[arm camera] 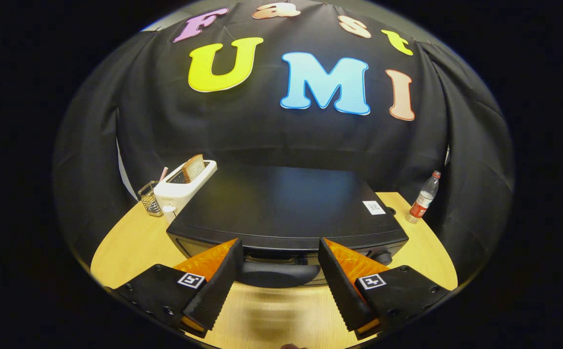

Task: Open the toaster oven, put the food inside, and close the toaster oven door.

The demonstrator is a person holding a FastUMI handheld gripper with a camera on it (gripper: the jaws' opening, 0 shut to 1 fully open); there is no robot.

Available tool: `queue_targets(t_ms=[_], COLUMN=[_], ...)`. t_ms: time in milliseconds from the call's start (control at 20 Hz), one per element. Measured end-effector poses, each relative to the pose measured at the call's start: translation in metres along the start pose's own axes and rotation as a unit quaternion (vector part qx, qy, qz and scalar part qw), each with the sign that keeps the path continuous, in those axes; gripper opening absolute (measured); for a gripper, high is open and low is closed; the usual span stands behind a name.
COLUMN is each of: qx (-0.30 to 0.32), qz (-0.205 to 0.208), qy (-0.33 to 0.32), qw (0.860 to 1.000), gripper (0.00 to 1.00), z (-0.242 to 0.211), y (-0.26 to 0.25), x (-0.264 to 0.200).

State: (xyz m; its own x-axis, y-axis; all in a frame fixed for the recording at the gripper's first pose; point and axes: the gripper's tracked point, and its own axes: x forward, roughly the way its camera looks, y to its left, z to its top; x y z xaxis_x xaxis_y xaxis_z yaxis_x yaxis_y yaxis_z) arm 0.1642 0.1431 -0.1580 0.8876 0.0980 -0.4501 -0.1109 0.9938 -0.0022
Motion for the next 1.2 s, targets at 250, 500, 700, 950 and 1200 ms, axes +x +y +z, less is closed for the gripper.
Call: queue_targets(t_ms=[250, 500, 700, 950, 1200], qx=[0.008, 0.023, 0.024, 0.028, 0.015], qz=[0.006, 0.012, 0.023, 0.030, 0.028], qy=[0.021, 0.026, 0.033, 0.052, 0.063], qw=[1.000, 0.999, 0.999, 0.998, 0.998], gripper=[0.99, 0.99, 1.00, 0.99, 0.99], z=[-0.010, -0.013, -0.023, -0.041, -0.059], y=[0.005, 0.006, 0.008, 0.009, 0.011], x=[0.007, -0.001, -0.011, -0.026, -0.042])
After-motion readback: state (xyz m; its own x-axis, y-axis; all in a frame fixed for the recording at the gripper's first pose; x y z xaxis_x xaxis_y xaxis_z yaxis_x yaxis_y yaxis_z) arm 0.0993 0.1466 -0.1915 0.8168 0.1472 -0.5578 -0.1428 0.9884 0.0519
